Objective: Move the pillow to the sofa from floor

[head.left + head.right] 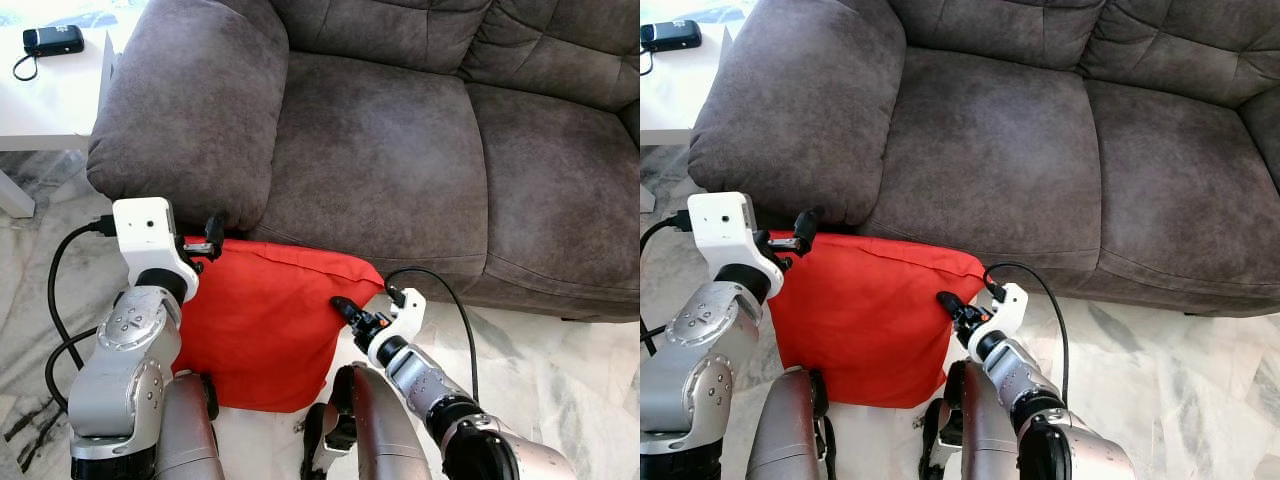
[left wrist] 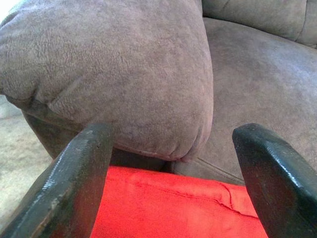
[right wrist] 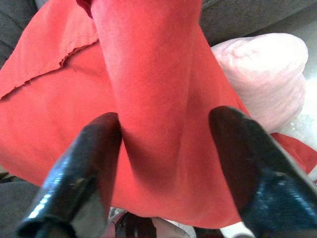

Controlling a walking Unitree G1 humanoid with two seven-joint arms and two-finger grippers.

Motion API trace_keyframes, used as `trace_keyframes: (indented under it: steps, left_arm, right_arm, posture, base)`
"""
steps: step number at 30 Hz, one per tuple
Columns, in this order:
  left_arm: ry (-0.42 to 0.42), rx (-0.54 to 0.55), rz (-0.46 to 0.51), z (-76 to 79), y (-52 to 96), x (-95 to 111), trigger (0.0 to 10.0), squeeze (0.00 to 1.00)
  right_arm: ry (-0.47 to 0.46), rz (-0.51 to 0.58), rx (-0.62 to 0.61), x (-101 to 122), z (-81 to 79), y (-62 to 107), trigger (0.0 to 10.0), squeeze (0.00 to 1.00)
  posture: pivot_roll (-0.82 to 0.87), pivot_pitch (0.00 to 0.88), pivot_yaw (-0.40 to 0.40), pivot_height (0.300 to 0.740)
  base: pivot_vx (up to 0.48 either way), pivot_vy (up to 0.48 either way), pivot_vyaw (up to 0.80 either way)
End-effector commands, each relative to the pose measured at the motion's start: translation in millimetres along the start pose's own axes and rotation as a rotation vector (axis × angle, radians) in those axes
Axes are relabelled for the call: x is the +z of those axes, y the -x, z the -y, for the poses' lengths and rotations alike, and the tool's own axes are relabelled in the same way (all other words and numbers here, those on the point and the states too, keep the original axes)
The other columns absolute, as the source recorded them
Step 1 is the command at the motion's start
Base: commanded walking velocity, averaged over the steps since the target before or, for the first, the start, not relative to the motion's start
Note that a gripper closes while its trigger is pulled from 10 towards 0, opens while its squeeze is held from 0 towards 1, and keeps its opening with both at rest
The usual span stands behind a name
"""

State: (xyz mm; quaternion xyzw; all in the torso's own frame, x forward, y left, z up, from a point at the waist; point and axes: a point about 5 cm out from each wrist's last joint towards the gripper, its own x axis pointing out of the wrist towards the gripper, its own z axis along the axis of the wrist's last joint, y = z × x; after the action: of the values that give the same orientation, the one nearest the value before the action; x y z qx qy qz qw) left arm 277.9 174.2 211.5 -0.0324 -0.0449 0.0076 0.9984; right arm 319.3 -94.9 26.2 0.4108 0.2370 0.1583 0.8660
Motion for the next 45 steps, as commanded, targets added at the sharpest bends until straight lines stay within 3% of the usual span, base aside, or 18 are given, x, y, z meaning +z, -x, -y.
trace_keyframes:
  steps: [1, 40, 45]
  left_arm:
    - [0.003, -0.004, -0.011, 2.8, 2.9, -0.6, 10.0, 0.0]
    - [0.013, 0.003, -0.005, 3.0, -0.7, -1.7, 10.0, 0.0]
    - [0.007, 0.041, -0.038, -8.8, 1.7, -14.4, 10.0, 0.0]
  right_arm:
    - [-0.018, -0.015, -0.034, -7.9, 9.9, 5.9, 0.0, 0.0]
    - [-0.024, -0.026, 0.008, -10.0, 10.0, 7.6, 0.0, 0.0]
    - [-0.012, -0.012, 0.023, -5.5, 7.2, 6.0, 0.0, 0.0]
  posture:
    - [0.21, 0.376, -0.241, 0.612]
    - [0.21, 0.348, -0.25, 0.612]
    - [0.2, 0.304, -0.252, 0.612]
  base:
    - [0.0, 0.0, 0.0]
    - [0.0, 0.0, 0.0]
    - [0.0, 0.0, 0.0]
